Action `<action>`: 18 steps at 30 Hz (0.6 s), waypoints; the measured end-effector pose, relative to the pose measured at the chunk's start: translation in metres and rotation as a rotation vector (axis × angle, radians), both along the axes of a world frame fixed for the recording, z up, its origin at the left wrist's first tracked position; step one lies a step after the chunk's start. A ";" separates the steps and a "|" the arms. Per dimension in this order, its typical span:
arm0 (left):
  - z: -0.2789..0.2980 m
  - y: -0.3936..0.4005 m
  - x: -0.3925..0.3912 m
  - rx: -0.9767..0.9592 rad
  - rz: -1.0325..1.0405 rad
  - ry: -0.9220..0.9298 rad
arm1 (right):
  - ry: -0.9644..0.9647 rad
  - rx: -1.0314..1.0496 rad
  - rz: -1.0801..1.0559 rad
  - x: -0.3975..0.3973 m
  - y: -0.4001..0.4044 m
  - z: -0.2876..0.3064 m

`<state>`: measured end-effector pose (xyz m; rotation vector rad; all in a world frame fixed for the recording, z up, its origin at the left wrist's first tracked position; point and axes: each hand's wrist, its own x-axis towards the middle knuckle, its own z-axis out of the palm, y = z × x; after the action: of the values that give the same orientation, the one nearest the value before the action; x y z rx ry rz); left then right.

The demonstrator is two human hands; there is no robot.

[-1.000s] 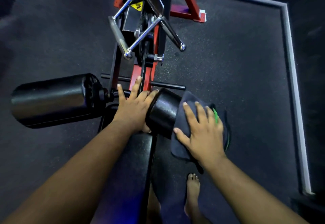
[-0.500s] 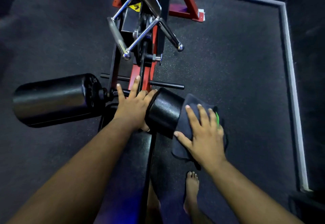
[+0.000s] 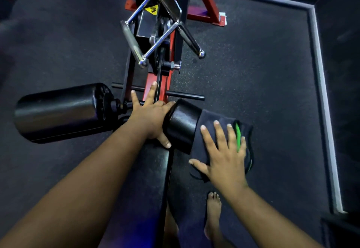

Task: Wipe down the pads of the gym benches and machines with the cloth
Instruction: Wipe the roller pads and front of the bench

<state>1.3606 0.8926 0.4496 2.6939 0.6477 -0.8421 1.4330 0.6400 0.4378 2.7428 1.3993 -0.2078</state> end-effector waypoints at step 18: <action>-0.003 -0.009 -0.005 0.008 0.033 -0.030 | 0.007 -0.019 0.013 0.015 0.013 -0.001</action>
<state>1.3553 0.8832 0.4467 2.6897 0.6876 -0.7909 1.4483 0.6530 0.4367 2.7197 1.4092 -0.2287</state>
